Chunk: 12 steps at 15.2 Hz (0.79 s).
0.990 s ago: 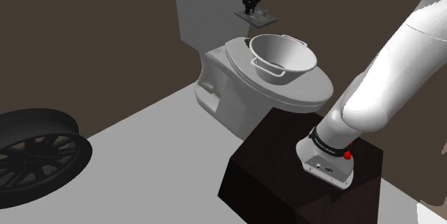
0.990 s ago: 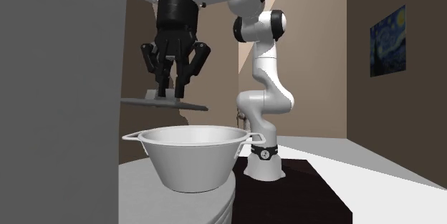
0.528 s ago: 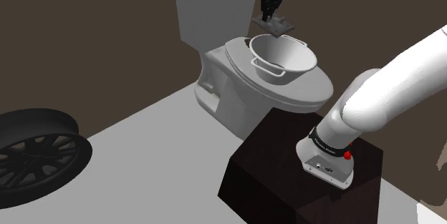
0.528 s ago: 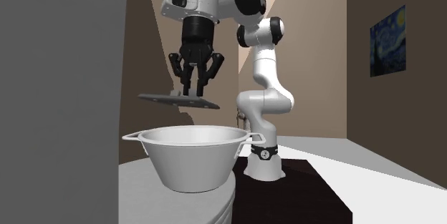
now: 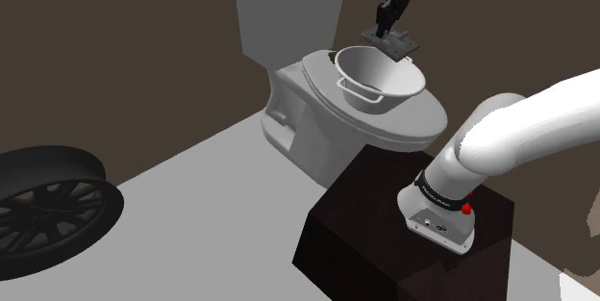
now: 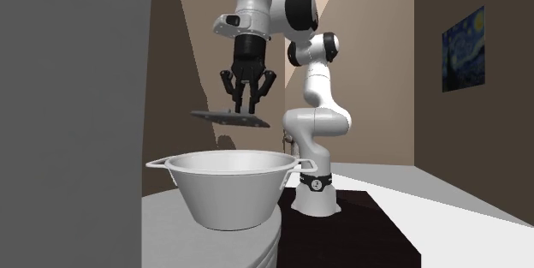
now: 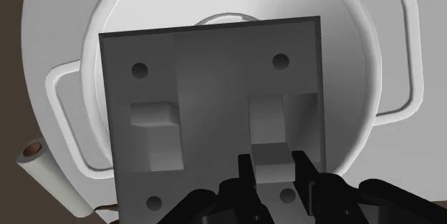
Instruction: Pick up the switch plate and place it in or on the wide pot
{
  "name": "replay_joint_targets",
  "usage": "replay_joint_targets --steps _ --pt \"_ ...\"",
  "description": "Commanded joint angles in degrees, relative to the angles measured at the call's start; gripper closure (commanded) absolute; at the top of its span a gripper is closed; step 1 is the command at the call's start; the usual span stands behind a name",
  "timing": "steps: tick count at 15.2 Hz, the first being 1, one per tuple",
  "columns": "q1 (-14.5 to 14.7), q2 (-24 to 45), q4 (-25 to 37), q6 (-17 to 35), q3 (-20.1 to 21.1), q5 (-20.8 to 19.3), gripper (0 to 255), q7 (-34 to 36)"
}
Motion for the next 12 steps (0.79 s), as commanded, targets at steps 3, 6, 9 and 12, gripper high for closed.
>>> replay_joint_targets --steps 3,6,9,12 --pt "-0.23 -0.40 -3.01 2.60 -0.28 -0.42 255 0.17" --pt "-0.33 -0.11 -5.10 4.98 -0.59 -0.68 255 0.31" --pt "-0.43 0.31 -7.10 7.41 -0.91 -0.94 255 0.44" --pt "-0.52 0.89 -9.01 9.88 -1.24 -1.21 255 0.57"
